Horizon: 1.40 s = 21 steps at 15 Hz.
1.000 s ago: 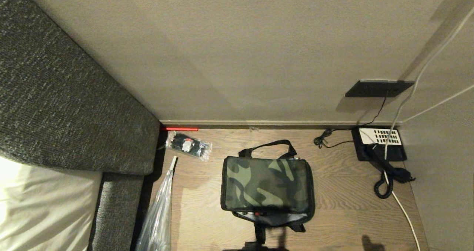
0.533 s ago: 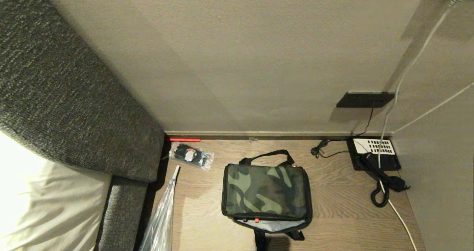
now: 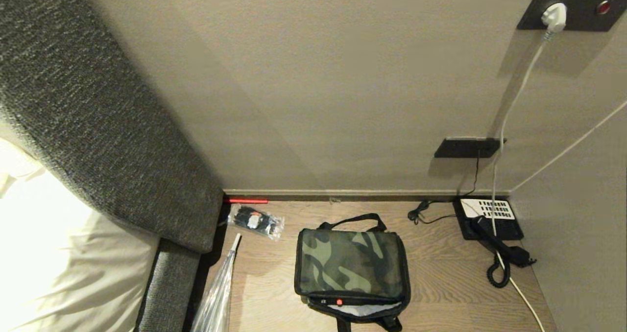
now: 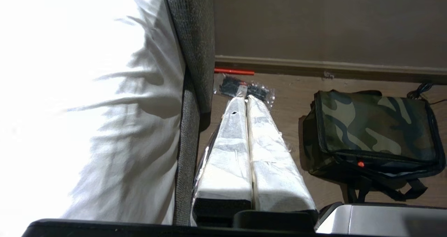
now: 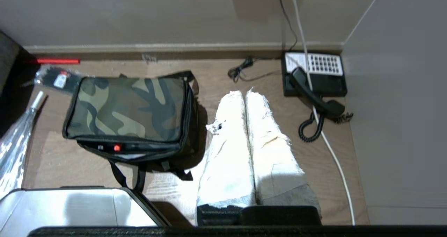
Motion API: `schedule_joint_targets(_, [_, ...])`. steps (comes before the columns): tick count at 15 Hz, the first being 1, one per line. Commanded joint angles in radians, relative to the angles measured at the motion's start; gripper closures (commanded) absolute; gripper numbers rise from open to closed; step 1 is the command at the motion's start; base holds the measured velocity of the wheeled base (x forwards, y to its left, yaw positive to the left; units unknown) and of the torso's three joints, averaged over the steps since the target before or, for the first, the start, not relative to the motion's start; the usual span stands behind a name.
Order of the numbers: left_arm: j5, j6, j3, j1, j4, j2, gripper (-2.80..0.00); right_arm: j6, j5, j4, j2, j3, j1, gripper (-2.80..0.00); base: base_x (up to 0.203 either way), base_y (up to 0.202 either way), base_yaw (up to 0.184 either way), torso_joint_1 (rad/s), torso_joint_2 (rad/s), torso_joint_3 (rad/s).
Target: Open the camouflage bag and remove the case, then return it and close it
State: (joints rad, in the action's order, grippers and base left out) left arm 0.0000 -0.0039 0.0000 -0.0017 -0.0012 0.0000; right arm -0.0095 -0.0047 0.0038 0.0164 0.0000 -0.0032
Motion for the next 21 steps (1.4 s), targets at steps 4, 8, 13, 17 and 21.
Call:
schedule_joint_targets(4, [0.0,-0.001,0.0,0.0,0.0,0.0,0.0,0.0,0.0,-0.001,0.003,0.002,0.0,0.0,0.0,0.0,0.0,0.003,0.0,0.203])
schedule_joint_targets(8, [0.0,-0.001,0.0,0.0,0.001,0.0,0.0,0.0,0.0,-0.001,0.004,0.002,0.0,0.0,0.0,0.0,0.0,0.002,0.0,0.201])
schedule_joint_targets(13, [0.0,-0.001,0.0,0.0,0.001,0.0,0.0,-0.002,0.0,-0.001,0.003,0.002,0.0,0.0,0.0,0.0,0.0,0.004,0.0,0.204])
schedule_joint_targets(17, [0.0,-0.001,0.0,0.0,0.0,0.0,0.0,-0.001,0.0,-0.001,0.003,0.002,0.0,0.0,0.0,0.0,0.0,0.001,0.0,0.205])
schedule_joint_targets(21, [0.0,-0.001,0.0,0.0,0.0,0.0,0.0,0.0,0.0,-0.001,0.002,0.002,0.0,0.0,0.0,0.0,0.0,0.0,0.0,0.202])
